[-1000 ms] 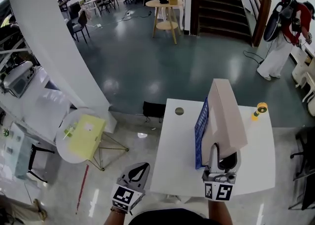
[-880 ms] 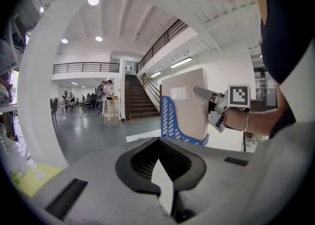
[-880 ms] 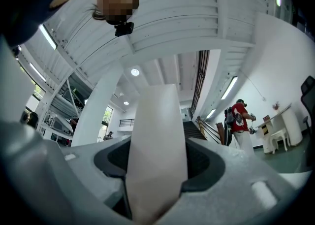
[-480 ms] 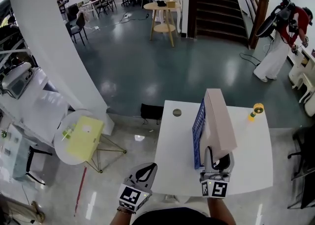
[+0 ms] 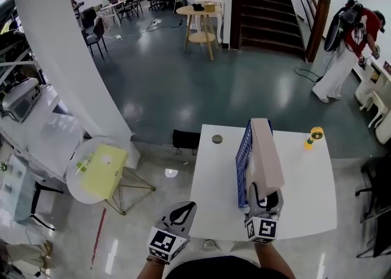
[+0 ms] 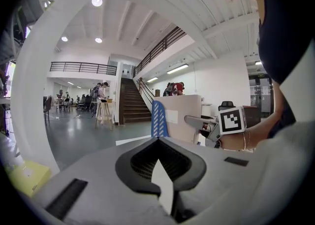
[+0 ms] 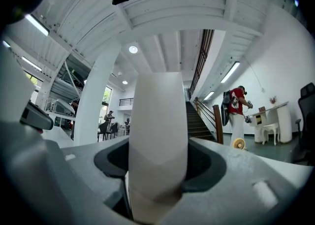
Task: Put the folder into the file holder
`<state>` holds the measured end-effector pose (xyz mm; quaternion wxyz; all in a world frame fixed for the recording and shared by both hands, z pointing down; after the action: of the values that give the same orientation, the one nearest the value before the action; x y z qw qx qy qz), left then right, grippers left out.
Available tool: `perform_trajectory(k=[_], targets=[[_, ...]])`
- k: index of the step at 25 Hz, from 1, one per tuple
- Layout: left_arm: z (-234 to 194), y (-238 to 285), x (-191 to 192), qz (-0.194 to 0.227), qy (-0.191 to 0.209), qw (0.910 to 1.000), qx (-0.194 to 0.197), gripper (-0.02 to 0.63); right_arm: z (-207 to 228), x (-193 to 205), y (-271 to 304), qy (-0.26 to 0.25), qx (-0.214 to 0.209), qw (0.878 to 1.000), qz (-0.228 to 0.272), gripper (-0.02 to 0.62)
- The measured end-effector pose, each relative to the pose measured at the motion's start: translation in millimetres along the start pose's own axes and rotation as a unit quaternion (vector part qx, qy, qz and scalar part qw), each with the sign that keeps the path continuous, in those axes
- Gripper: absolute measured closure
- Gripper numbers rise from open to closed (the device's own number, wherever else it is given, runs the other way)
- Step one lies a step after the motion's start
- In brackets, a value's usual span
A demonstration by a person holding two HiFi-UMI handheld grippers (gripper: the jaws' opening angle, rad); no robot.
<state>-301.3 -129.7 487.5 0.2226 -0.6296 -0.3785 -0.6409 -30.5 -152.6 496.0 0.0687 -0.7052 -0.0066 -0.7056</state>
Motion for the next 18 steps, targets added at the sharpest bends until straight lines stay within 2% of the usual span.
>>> perform_trajectory(k=[5, 8, 11, 18], targets=[[10, 1, -2, -0.003, 0.004, 1.0000, 0.007, 0.609, 0, -1, 0, -0.006, -0.007, 1.000, -0.004, 0.306], [14, 1, 0, -0.004, 0.003, 1.0000, 0.008, 0.609, 3, -4, -5, 0.012, -0.007, 1.000, -0.013, 0.299], [20, 4, 0, -0.002, 0.001, 0.9999, 0.015, 0.609, 9, -13, -14, 0.019, -0.004, 1.000, -0.016, 0.281], [31, 10, 3, -0.004, 0.003, 0.9994, 0.034, 0.609, 25, -38, -44, 0.035, -0.016, 0.999, -0.012, 0.281]])
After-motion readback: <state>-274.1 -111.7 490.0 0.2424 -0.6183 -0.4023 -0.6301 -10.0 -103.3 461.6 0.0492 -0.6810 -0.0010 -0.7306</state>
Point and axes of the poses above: the fingertips, and each gripper's own axes: y forward along the fingers, z to its right, x out of its underside, the point moved 7 cm from there along -y, backward along the fingers, and after that the axes turned 7 degrees about x, right-handed, at the moved point
